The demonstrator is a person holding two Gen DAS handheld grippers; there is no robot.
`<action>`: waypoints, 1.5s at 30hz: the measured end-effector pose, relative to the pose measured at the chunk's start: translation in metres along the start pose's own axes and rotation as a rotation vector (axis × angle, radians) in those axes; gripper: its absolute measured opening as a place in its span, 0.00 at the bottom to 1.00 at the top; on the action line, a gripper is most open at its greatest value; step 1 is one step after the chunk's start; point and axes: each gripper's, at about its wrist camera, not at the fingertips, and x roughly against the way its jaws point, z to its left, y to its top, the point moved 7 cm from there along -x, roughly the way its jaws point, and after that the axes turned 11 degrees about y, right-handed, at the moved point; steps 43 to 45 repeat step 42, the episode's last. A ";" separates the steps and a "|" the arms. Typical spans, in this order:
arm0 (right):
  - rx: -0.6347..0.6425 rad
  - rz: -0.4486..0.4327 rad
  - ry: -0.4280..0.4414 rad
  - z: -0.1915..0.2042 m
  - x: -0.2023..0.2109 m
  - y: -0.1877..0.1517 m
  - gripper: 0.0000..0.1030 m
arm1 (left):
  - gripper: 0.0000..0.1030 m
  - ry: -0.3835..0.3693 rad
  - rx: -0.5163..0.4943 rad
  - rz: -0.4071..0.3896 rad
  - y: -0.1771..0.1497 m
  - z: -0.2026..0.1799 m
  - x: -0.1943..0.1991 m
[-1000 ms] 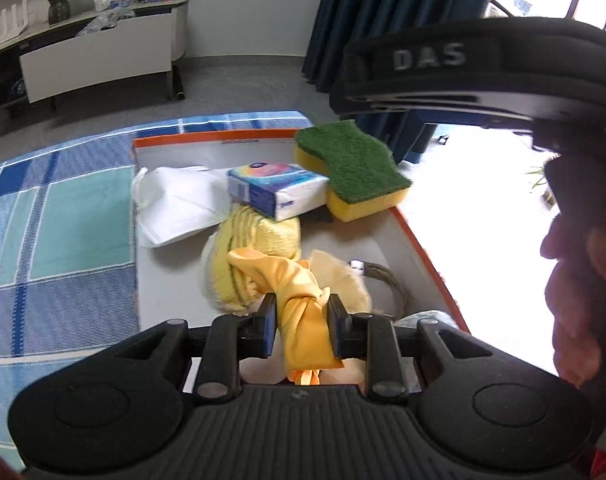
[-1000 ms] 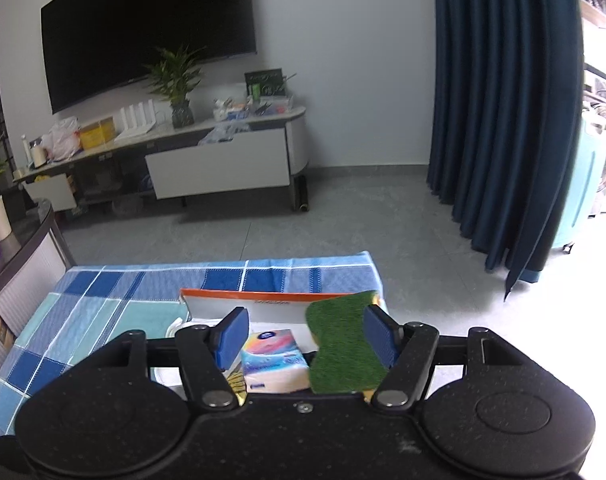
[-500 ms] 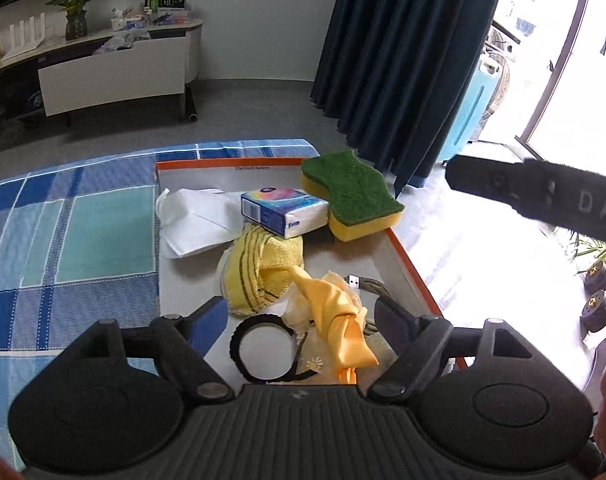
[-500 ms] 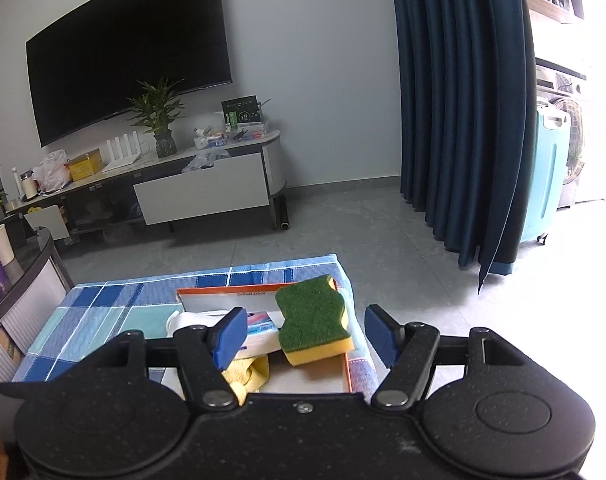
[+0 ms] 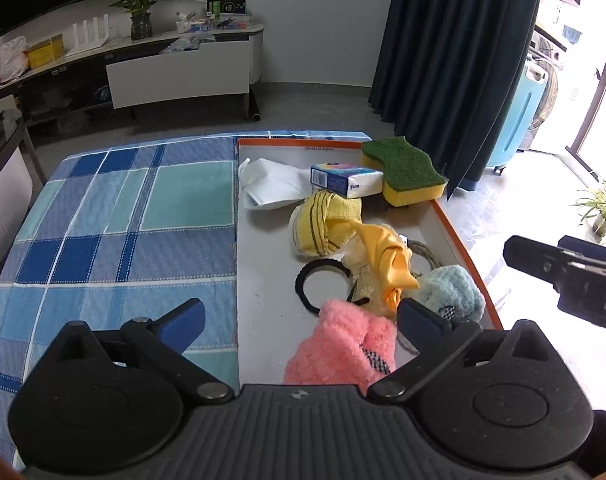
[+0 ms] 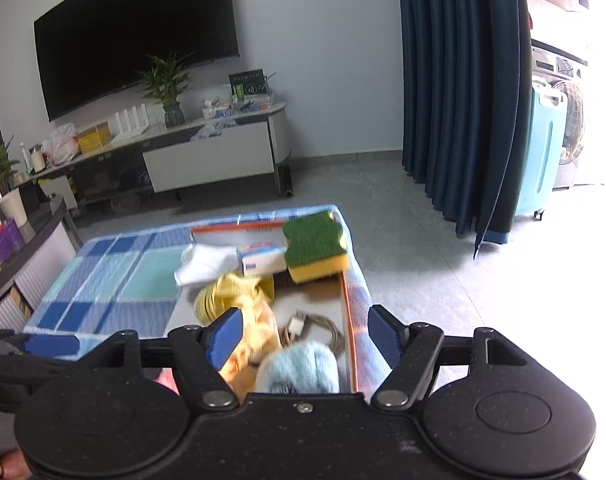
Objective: Organize soft objects
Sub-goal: 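Lower the yellow glove into the box and open the left gripper, then withdraw both grippers back from the filled box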
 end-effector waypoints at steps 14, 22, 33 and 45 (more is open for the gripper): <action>-0.020 0.118 -0.015 0.002 0.022 -0.065 0.81 | 1.00 0.045 -0.020 0.078 -0.051 -0.003 0.008; -0.002 0.140 -0.012 0.008 0.022 -0.069 0.82 | 1.00 0.044 0.003 0.090 -0.057 -0.001 0.009; -0.009 0.156 -0.003 0.009 0.018 -0.071 0.83 | 1.00 0.034 0.006 0.102 -0.059 -0.001 0.006; -0.010 0.168 -0.002 0.009 0.015 -0.072 0.83 | 1.00 0.017 -0.006 0.115 -0.062 -0.002 0.003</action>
